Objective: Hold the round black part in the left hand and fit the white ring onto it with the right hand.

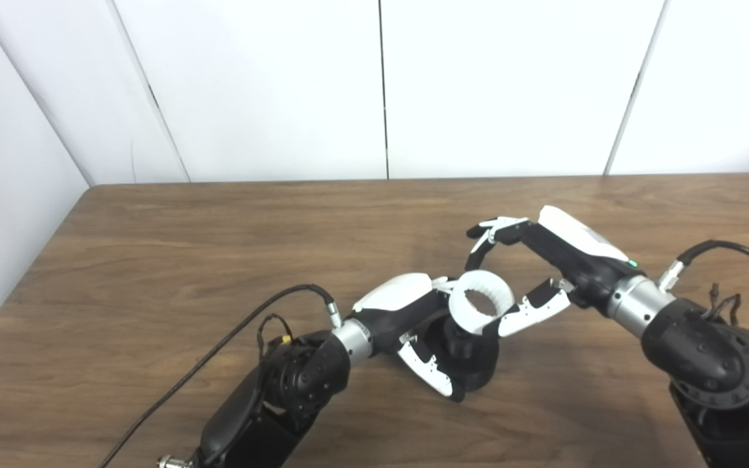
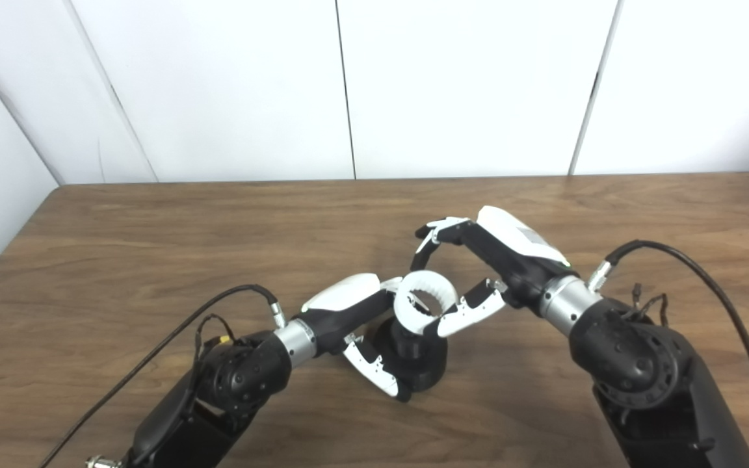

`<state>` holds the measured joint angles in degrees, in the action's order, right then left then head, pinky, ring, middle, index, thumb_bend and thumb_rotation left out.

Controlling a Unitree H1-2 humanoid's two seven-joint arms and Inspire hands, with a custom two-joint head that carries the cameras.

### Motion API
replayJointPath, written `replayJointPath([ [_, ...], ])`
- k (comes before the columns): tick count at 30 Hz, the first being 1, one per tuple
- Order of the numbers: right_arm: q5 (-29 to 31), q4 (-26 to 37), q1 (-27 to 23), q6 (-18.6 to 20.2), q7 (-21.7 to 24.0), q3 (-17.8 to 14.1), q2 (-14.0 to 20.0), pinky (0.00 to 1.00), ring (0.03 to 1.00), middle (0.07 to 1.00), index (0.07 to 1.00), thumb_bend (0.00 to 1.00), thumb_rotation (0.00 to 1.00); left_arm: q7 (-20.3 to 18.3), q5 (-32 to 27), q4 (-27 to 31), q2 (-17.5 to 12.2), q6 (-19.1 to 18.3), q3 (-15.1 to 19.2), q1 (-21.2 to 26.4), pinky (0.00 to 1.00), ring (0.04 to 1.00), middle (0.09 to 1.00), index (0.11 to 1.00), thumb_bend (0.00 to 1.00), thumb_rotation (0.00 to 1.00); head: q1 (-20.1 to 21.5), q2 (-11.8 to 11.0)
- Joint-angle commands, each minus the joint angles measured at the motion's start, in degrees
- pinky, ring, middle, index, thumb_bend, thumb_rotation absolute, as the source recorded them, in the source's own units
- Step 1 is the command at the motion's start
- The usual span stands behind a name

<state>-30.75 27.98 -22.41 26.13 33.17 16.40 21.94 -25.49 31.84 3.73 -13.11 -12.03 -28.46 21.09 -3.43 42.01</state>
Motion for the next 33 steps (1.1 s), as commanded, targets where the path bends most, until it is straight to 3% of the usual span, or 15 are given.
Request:
replayJointPath([
  [1,-1.06,0.57,-1.78,-0.91,-1.03,0.14,-0.12,0.83,0.911,0.841,0.490,0.52,0.15,-1.18,1.20,0.30,-0.93,-0.43,-0.33,1.12,0.96,1.000,0.969,0.686,0.94,0.23,-0.02,0.09],
  [33,-2.02,-2.44,-0.72,-3.35,-0.34,4.20,0.69,0.84,0.918,0.847,0.491,0.52,0.15,-1.02,0.73,0.74,-0.93,-0.69,0.08,1.17,0.94,1.000,0.969,0.689,0.94,0.21,0.02,1.02],
])
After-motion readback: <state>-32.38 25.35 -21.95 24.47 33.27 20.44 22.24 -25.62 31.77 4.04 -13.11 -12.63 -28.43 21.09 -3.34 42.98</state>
